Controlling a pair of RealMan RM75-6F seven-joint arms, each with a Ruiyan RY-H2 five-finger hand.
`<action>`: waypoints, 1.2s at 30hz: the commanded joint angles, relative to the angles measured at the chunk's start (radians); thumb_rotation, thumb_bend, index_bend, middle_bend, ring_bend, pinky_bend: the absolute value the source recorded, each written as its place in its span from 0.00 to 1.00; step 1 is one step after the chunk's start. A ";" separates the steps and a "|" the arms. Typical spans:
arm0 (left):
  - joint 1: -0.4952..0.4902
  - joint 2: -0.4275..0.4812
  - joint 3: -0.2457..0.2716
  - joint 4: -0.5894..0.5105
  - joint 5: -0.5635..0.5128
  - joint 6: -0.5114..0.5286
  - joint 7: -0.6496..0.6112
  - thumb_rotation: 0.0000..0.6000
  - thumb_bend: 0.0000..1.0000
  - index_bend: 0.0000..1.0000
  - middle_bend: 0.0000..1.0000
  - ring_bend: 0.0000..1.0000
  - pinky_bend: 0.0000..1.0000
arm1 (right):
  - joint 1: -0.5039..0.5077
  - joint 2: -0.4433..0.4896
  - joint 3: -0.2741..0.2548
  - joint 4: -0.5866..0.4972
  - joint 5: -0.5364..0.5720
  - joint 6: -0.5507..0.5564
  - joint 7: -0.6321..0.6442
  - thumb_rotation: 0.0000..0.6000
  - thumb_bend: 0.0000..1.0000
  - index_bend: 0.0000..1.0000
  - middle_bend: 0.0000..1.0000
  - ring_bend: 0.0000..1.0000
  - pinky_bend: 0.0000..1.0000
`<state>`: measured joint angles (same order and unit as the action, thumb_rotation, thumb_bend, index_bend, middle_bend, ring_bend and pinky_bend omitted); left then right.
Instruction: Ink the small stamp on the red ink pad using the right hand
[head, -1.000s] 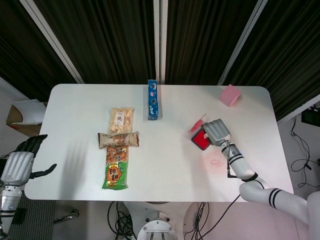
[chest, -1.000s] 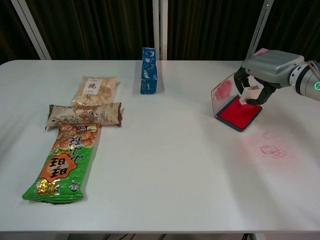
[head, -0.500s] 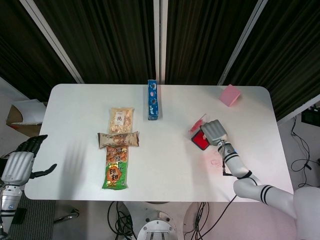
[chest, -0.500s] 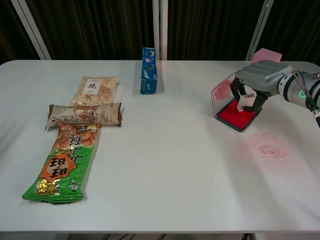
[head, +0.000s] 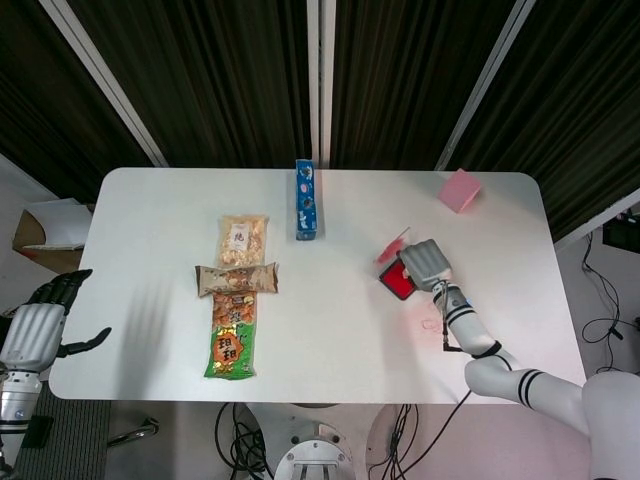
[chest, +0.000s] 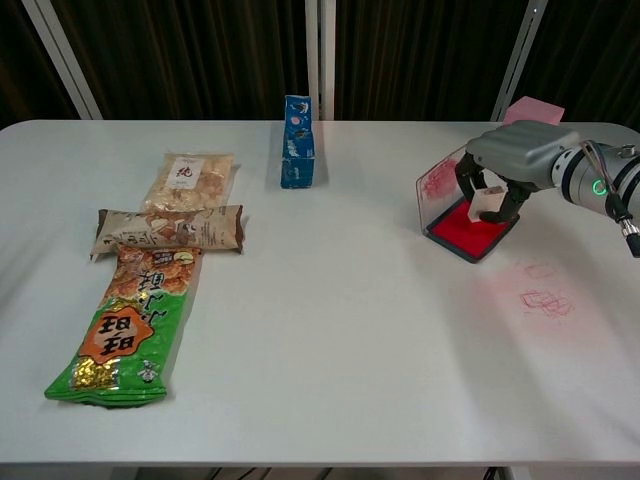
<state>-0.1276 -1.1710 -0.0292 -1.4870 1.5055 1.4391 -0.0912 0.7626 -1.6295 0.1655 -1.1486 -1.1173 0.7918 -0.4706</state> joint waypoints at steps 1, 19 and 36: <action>-0.001 -0.001 0.000 -0.001 0.001 0.000 0.001 0.72 0.17 0.11 0.13 0.12 0.21 | -0.014 0.065 0.011 -0.087 -0.022 0.049 0.019 1.00 0.35 0.58 0.54 0.84 1.00; 0.004 0.002 0.006 -0.017 0.017 0.015 0.013 0.71 0.17 0.11 0.13 0.12 0.21 | -0.199 0.239 -0.187 -0.347 -0.162 0.222 0.002 1.00 0.35 0.58 0.53 0.83 1.00; 0.006 0.008 0.007 -0.016 0.021 0.020 0.000 0.72 0.17 0.11 0.13 0.12 0.21 | -0.227 0.179 -0.205 -0.278 -0.190 0.205 0.009 1.00 0.34 0.54 0.48 0.83 1.00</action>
<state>-0.1221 -1.1629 -0.0225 -1.5034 1.5266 1.4588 -0.0910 0.5359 -1.4497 -0.0394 -1.4272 -1.3073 0.9968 -0.4616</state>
